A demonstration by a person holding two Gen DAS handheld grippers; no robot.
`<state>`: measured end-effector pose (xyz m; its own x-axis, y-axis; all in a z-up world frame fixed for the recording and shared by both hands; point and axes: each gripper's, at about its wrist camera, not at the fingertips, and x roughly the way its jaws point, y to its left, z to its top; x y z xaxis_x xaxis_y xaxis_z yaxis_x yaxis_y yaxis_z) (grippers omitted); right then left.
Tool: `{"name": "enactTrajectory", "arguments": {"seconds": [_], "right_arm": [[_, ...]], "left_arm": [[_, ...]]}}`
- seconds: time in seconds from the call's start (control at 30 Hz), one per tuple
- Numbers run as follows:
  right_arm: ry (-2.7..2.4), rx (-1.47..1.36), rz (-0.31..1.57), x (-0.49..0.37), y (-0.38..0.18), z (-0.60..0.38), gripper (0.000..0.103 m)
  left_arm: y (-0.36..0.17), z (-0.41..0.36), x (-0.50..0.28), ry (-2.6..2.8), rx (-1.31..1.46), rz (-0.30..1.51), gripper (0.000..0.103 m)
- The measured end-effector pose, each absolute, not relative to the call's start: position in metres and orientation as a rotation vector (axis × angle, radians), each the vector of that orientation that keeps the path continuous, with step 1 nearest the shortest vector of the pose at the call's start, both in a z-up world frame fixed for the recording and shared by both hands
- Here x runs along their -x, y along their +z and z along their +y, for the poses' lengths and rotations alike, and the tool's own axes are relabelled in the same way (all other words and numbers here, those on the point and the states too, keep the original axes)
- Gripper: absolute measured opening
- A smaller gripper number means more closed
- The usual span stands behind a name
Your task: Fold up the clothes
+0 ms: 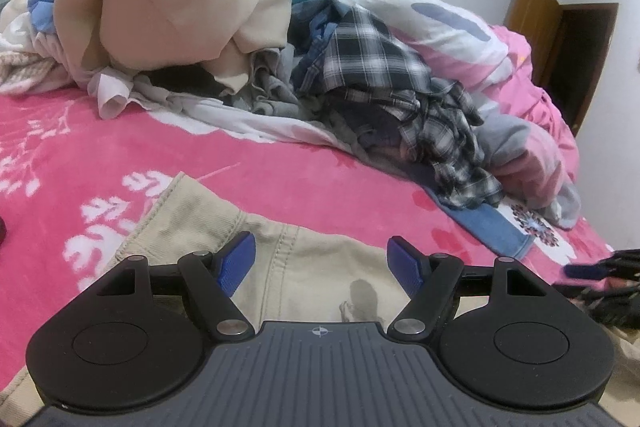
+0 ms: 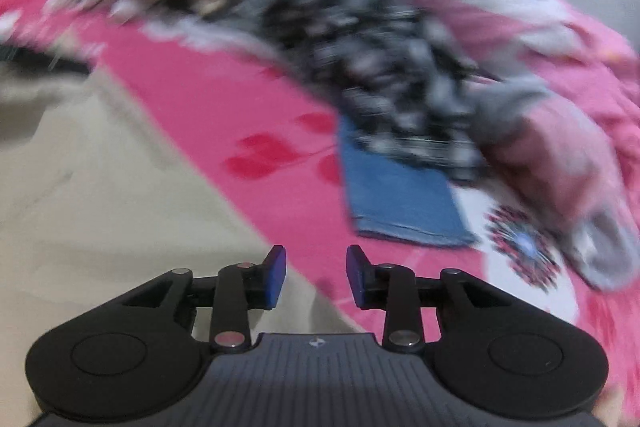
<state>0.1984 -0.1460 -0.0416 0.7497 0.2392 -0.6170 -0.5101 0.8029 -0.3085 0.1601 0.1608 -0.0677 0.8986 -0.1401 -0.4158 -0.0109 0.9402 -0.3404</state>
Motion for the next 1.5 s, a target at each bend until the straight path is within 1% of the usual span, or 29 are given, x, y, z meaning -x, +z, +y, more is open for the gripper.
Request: {"name": "enactTrajectory", "arguments": {"seconds": [0.13, 0.2, 0.3, 0.33, 0.4, 0.43, 0.47, 0.5, 0.6, 0.67, 0.77, 0.9, 1.07, 1.2, 1.23, 1.27, 1.33, 1.4, 1.5], "right_arm": [[0.331, 0.288, 0.567, -0.169, -0.007, -0.180, 0.038], [0.282, 0.169, 0.548, -0.139, 0.005, -0.201, 0.041], [0.209, -0.008, 0.519, -0.094, 0.022, -0.232, 0.047], [0.183, -0.064, 0.508, -0.079, 0.026, -0.243, 0.051], [0.130, -0.145, 0.491, -0.048, 0.027, -0.259, 0.053], [0.105, -0.173, 0.485, -0.035, 0.027, -0.267, 0.055], [0.080, -0.198, 0.479, -0.022, 0.028, -0.274, 0.062], [0.058, -0.215, 0.471, -0.011, 0.029, -0.281, 0.064], [-0.006, -0.264, 0.445, 0.021, 0.031, -0.299, 0.073], [-0.038, -0.285, 0.434, 0.033, 0.030, -0.309, 0.082], [-0.073, -0.345, 0.418, 0.040, 0.021, -0.327, 0.086], [-0.095, -0.461, 0.407, 0.041, 0.003, -0.352, 0.087], [-0.110, -0.593, 0.383, 0.028, -0.021, -0.393, 0.088], [-0.085, -0.636, 0.323, 0.002, -0.028, -0.433, 0.085], [-0.078, -0.629, 0.314, -0.007, -0.028, -0.442, 0.084], [-0.070, -0.616, 0.310, -0.019, -0.029, -0.451, 0.080], [-0.065, -0.602, 0.310, -0.044, -0.032, -0.469, 0.078], [-0.071, -0.618, 0.328, -0.071, -0.040, -0.489, 0.071], [-0.111, -0.653, 0.372, -0.105, -0.056, -0.517, 0.066]], "left_arm": [[-0.069, 0.162, -0.163, -0.068, 0.352, 0.469, 0.073], [-0.069, 0.162, -0.163, -0.070, 0.358, 0.467, 0.073], [-0.069, 0.166, -0.159, -0.077, 0.389, 0.436, 0.073], [-0.069, 0.168, -0.157, -0.080, 0.404, 0.420, 0.073], [-0.067, 0.174, -0.150, -0.089, 0.447, 0.380, 0.075], [-0.066, 0.177, -0.146, -0.095, 0.470, 0.356, 0.079], [-0.064, 0.178, -0.143, -0.097, 0.481, 0.340, 0.081], [-0.060, 0.178, -0.139, -0.095, 0.483, 0.324, 0.082], [-0.045, 0.169, -0.131, -0.092, 0.443, 0.305, 0.082], [-0.033, 0.160, -0.125, -0.108, 0.417, 0.292, 0.082], [-0.017, 0.135, -0.118, -0.168, 0.373, 0.283, 0.083], [-0.010, 0.094, -0.116, -0.249, 0.329, 0.305, 0.089], [-0.034, 0.053, -0.131, -0.240, 0.241, 0.403, 0.089], [-0.058, 0.044, -0.145, -0.166, 0.214, 0.489, 0.089], [-0.064, 0.045, -0.146, -0.145, 0.224, 0.513, 0.088], [-0.070, 0.047, -0.148, -0.125, 0.234, 0.537, 0.088], [-0.073, 0.051, -0.147, -0.117, 0.255, 0.539, 0.088], [-0.075, 0.053, -0.145, -0.110, 0.262, 0.540, 0.088], [-0.075, 0.048, -0.146, -0.103, 0.229, 0.544, 0.089]]}}
